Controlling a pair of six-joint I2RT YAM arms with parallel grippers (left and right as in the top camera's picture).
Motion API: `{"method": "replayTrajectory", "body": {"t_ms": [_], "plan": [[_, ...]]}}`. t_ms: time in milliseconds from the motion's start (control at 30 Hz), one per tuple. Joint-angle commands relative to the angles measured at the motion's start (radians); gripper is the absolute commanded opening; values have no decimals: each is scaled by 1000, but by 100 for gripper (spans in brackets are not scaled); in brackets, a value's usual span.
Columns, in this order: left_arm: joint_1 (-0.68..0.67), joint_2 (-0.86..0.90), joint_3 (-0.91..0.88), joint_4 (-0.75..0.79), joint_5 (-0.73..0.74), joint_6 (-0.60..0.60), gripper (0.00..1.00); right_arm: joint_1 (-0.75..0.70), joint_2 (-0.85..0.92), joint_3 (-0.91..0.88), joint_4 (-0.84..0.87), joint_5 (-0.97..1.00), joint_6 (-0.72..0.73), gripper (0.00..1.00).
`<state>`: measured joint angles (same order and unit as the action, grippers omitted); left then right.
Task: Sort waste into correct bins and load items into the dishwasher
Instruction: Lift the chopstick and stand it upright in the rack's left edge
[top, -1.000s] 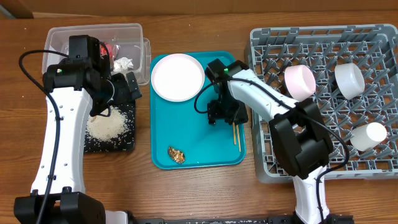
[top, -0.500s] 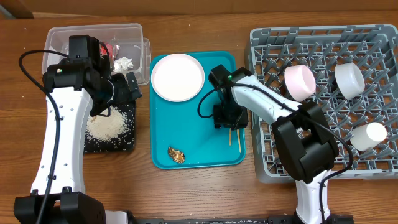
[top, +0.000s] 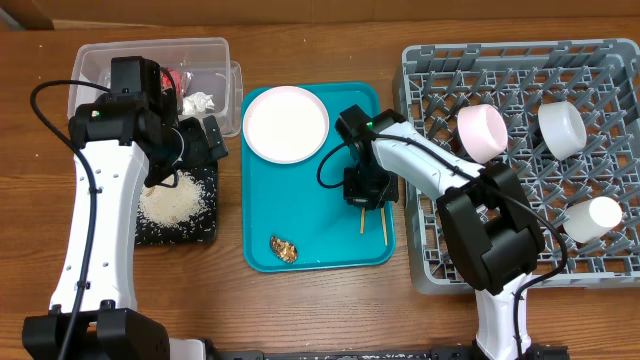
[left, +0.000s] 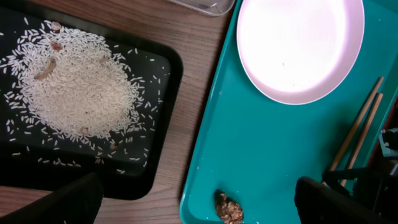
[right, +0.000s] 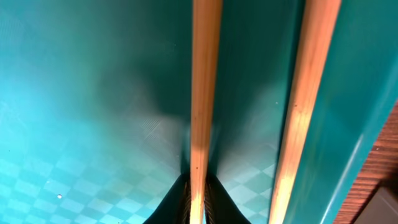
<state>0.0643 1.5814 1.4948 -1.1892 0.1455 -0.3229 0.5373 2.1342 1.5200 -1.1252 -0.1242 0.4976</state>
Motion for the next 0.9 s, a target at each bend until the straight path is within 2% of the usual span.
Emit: {"method": "replayTrajectory", "body": {"t_ms": [0,533,700,867], "plan": [[-6,-16,19,0,0,-3,100,7,53,-40,20,4,1,10],[-6,-16,19,-1,1,-3,100,6,47,-34,-31,3,0,4],[-6,-16,19,-2,0,-3,100,6,-48,26,-108,64,-8,4],[-6,-16,19,-4,1,-3,100,-1,-219,92,-192,139,-80,4]]}}
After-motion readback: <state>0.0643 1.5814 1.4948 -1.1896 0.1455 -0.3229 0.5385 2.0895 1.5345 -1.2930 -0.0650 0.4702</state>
